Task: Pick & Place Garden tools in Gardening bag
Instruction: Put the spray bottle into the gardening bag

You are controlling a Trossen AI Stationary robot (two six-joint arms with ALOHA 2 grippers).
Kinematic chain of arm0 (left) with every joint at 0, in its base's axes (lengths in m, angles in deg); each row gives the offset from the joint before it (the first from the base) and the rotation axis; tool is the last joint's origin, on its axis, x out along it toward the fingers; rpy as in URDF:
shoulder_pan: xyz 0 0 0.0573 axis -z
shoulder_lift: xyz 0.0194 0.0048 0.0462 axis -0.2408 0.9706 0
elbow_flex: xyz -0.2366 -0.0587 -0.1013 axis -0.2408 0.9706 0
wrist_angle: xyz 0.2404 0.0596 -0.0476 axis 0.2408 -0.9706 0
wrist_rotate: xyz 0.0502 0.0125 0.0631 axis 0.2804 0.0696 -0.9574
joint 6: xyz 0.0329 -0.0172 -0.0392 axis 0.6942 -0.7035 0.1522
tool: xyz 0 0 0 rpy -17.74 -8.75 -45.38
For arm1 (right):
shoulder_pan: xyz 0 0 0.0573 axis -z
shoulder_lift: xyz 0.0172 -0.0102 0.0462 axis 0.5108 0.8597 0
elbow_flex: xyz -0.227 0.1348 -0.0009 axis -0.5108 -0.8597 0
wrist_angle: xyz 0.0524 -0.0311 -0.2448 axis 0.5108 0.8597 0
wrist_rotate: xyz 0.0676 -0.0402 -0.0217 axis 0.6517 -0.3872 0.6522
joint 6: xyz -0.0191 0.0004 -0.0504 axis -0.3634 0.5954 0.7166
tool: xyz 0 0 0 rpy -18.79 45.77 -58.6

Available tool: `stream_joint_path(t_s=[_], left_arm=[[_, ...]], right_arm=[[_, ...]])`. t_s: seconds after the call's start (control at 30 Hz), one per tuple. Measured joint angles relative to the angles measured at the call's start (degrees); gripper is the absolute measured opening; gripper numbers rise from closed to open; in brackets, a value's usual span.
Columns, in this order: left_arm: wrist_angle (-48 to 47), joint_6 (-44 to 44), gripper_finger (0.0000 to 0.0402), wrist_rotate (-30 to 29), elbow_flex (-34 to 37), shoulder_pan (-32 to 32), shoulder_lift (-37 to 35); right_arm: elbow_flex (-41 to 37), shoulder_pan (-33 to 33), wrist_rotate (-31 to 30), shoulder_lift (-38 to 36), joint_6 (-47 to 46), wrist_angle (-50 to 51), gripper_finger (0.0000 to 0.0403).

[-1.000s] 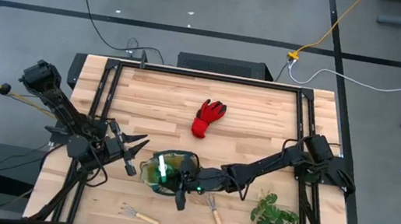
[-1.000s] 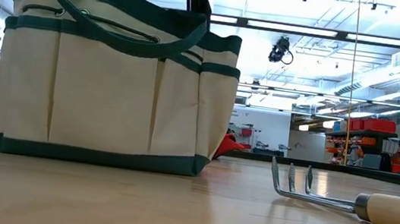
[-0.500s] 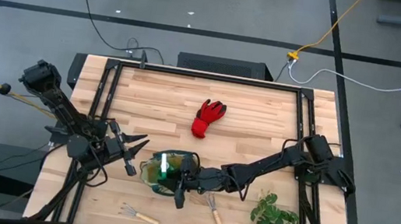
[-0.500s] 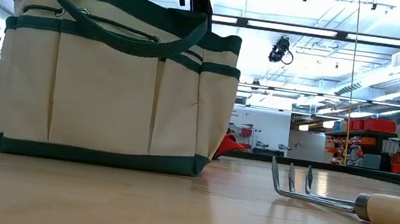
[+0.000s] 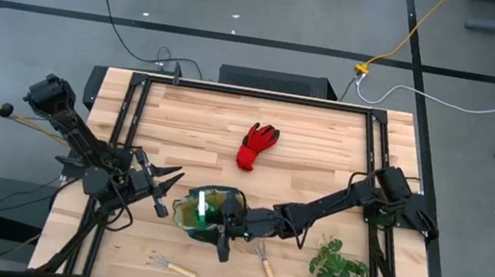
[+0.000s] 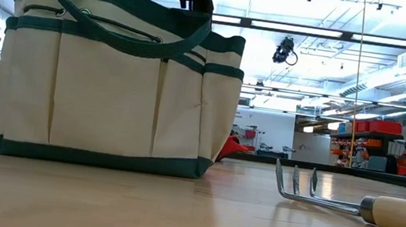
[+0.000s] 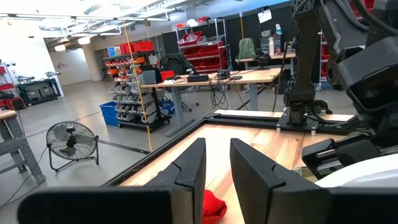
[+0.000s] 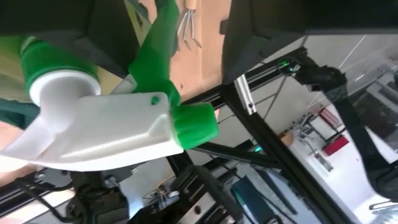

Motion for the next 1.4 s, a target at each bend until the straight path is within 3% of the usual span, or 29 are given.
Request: stream_joint_path(t_s=[0.47, 0.77, 1.03, 1.4], left_arm=[[0.0, 0.0, 0.008, 0.0, 0.0, 0.0, 0.0], [0.0, 0.0, 0.008, 0.02, 0.0, 0.0, 0.0], [0.0, 0.0, 0.008, 0.0, 0.0, 0.0, 0.02], [0.0, 0.0, 0.008, 0.01, 0.0, 0.0, 0.02]], right_arm=[[0.0, -1.14, -1.9, -0.01, 1.91, -0.26, 0.0289], [0.19, -1.46, -6.64, -0.02, 1.29, 2.87, 0.0285], [6.39, -3.0, -10.42, -0.02, 1.16, 16.39, 0.0283], [7.82, -4.09, -13.82, -0.07, -2.38, 21.39, 0.0283]])
